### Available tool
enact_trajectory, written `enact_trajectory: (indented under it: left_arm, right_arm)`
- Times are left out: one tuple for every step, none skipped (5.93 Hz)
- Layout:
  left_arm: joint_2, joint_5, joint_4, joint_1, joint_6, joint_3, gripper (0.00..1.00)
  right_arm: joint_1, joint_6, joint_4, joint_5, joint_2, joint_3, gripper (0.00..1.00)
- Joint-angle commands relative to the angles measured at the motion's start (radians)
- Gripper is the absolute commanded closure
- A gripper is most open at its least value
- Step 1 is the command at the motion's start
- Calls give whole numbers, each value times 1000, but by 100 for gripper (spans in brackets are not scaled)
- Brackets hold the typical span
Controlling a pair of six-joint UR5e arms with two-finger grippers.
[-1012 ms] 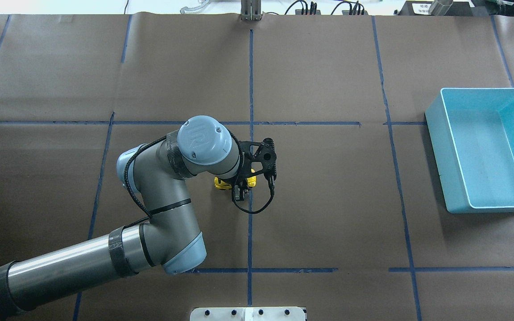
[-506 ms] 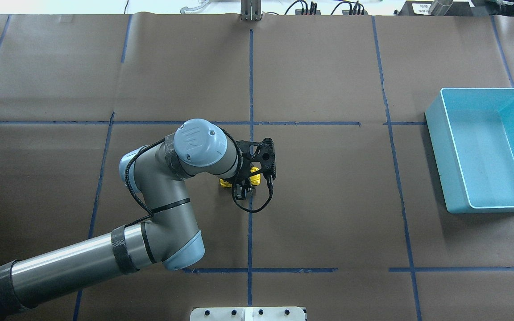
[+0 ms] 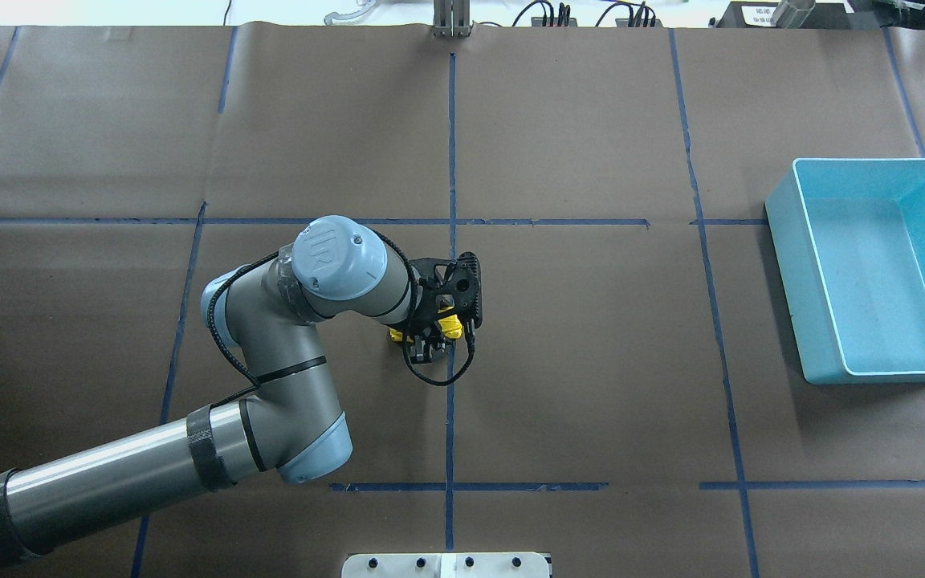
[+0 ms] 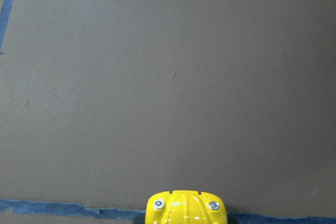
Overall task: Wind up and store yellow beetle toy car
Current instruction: 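Pull the pressed car back toward the robot with the left gripper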
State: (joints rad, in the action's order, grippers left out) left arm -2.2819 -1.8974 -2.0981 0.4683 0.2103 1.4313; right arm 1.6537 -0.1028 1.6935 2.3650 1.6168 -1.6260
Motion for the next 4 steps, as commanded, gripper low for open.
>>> enact_trajectory:
  left_arm:
    - [53, -31, -93, 10, 0, 3, 100]
    - [85, -84, -129, 44, 1, 9, 100]
    - [131, -142, -185, 76, 4, 12, 100]
    - [180, -173, -244, 102, 4, 17, 100]
  right_arm:
    - [0, 0, 0, 0, 0, 0, 0]
    - [0, 0, 0, 0, 0, 0, 0]
    - [0, 0, 0, 0, 0, 0, 0]
    - [0, 0, 0, 0, 0, 0, 0]
